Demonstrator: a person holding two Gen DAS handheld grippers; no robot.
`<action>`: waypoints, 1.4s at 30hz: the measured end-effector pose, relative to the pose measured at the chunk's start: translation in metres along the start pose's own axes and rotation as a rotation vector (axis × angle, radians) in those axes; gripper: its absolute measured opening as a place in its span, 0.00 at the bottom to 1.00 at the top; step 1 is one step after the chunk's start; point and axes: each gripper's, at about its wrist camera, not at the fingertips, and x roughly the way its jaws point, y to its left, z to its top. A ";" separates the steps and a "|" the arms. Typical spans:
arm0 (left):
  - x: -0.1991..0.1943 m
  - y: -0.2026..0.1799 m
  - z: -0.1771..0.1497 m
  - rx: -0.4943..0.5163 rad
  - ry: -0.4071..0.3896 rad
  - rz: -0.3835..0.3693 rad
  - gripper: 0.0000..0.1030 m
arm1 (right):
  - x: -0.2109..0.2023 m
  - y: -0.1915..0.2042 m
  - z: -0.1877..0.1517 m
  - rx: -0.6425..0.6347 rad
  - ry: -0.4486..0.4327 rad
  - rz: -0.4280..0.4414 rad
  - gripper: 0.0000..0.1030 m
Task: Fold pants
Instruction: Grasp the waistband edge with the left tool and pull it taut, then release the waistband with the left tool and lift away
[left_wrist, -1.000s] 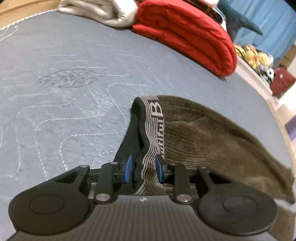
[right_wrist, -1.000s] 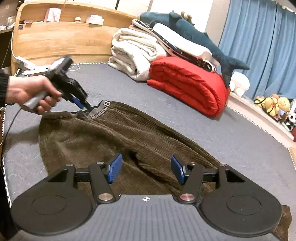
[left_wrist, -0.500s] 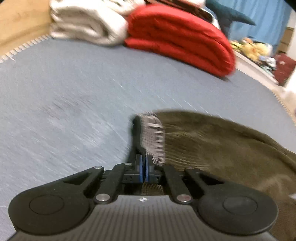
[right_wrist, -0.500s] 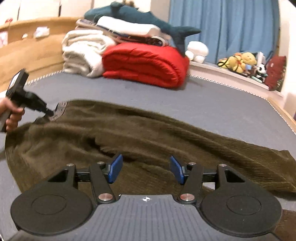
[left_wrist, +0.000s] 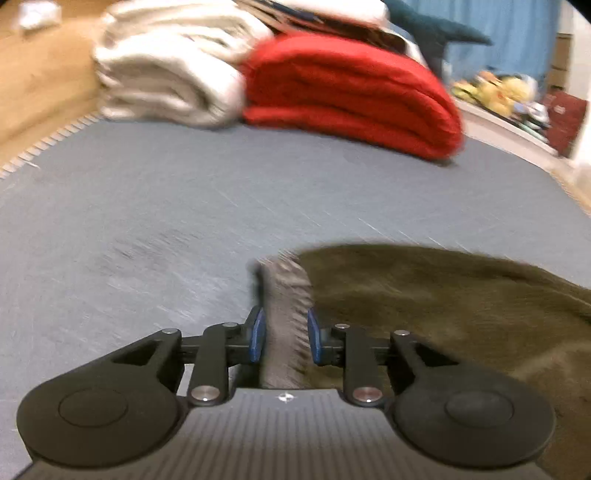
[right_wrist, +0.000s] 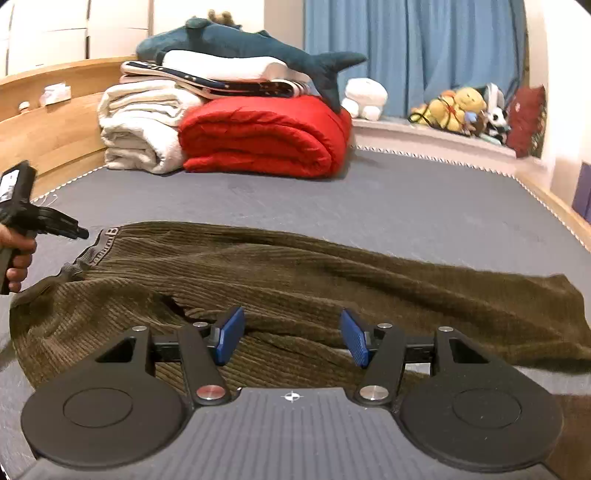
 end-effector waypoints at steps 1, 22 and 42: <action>0.008 -0.002 -0.003 0.009 0.053 -0.031 0.26 | 0.002 -0.001 0.000 0.009 0.008 -0.002 0.59; 0.006 -0.038 -0.009 0.115 0.062 0.029 0.20 | 0.017 -0.012 0.001 0.099 0.034 -0.055 0.62; 0.002 -0.035 0.002 0.004 -0.033 -0.032 0.01 | 0.019 -0.019 0.016 0.163 -0.030 -0.067 0.35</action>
